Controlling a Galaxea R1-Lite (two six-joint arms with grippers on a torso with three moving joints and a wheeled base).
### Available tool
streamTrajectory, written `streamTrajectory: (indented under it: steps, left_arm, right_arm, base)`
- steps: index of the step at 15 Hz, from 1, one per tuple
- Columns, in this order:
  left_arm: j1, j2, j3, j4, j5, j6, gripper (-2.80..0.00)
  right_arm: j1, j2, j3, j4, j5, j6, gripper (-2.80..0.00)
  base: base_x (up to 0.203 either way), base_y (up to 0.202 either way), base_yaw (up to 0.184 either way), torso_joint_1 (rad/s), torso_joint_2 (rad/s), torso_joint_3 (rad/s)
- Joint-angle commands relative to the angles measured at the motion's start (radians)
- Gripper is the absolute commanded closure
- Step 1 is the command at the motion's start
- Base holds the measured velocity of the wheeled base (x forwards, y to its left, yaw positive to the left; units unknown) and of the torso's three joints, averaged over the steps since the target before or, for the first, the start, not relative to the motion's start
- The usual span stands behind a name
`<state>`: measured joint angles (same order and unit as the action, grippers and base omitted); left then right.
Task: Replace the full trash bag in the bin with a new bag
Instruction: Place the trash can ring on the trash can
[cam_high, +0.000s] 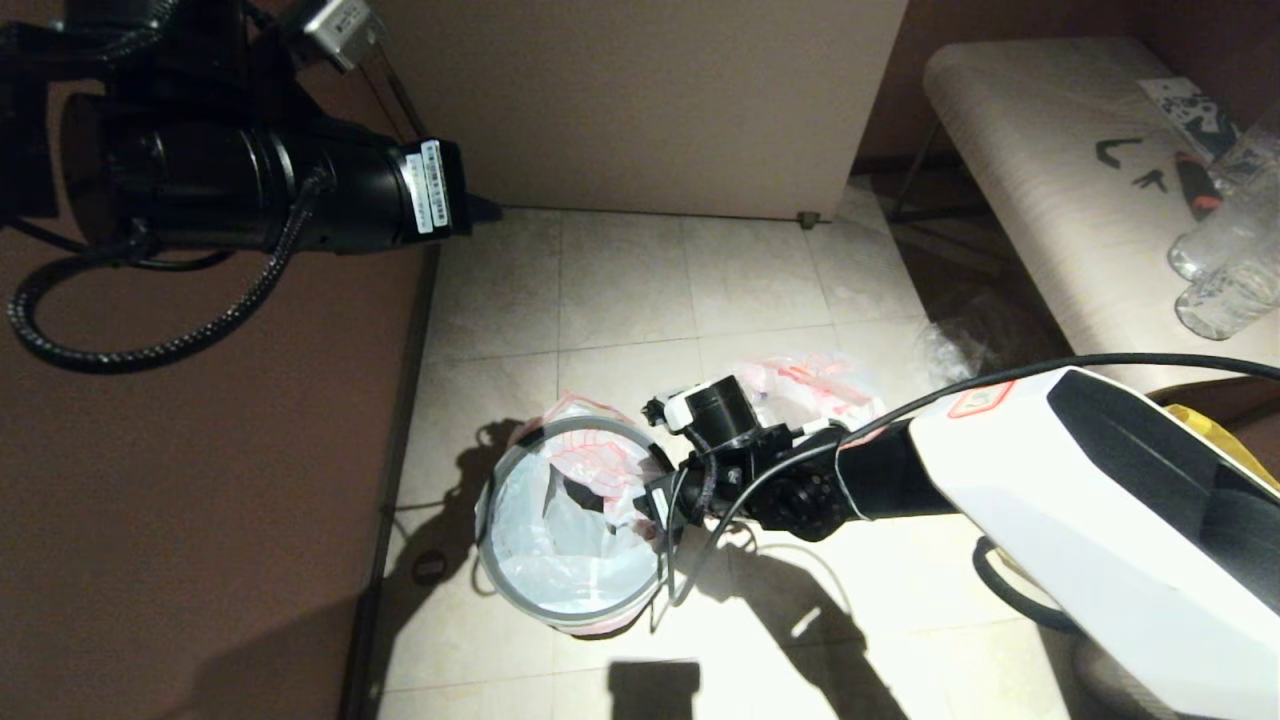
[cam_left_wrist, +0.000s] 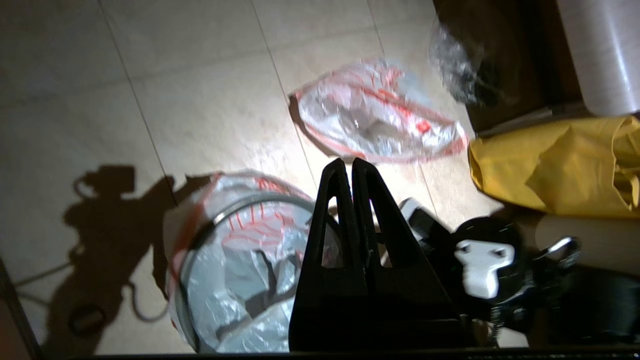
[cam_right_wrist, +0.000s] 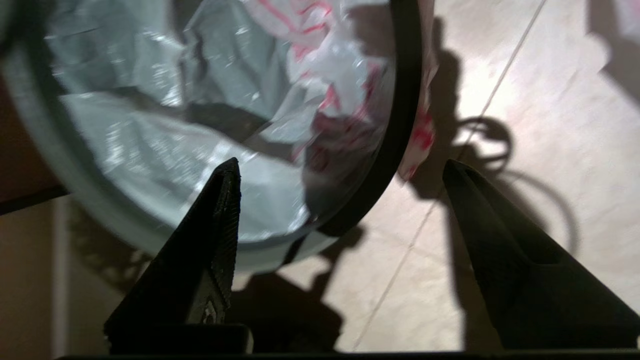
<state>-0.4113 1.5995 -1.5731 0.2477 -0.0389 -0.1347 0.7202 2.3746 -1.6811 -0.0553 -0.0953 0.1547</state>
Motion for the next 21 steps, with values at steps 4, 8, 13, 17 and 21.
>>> streamTrajectory:
  steps: [4, 8, 13, 17, 21]
  left_arm:
    - [0.013, 0.011, 0.326, -0.021, -0.017, -0.023, 0.0]
    - [0.032, -0.028, 0.708, -0.235, -0.017, -0.05, 0.0]
    - [0.148, 0.133, 0.975, -0.658, -0.023, -0.041, 0.0]
    - [0.136, 0.275, 1.081, -0.993, -0.014, -0.07, 0.0]
    - [0.179, 0.415, 1.174, -1.237, -0.166, -0.081, 0.0]
  right_arm:
    - [-0.055, -0.211, 0.273, -0.103, 0.256, 0.113, -2.8]
    - [-0.112, -0.21, 0.329, -0.179, 0.329, 0.151, 0.0]
    - [-0.146, -0.166, 0.327, -0.195, 0.493, 0.153, 0.0]
    - [-0.15, -0.058, 0.238, -0.198, 0.515, 0.134, 0.0]
    - [-0.157, 0.034, 0.143, -0.196, 0.54, 0.096, 0.0]
  base:
    - [0.0, 0.0, 0.0, 0.0, 0.0, 0.0]
    - [0.0, 0.0, 0.0, 0.0, 0.0, 0.0]
    - [0.0, 0.0, 0.0, 0.0, 0.0, 0.0]
    - [0.0, 0.0, 0.0, 0.0, 0.0, 0.0]
    - [0.0, 0.0, 0.0, 0.0, 0.0, 0.0]
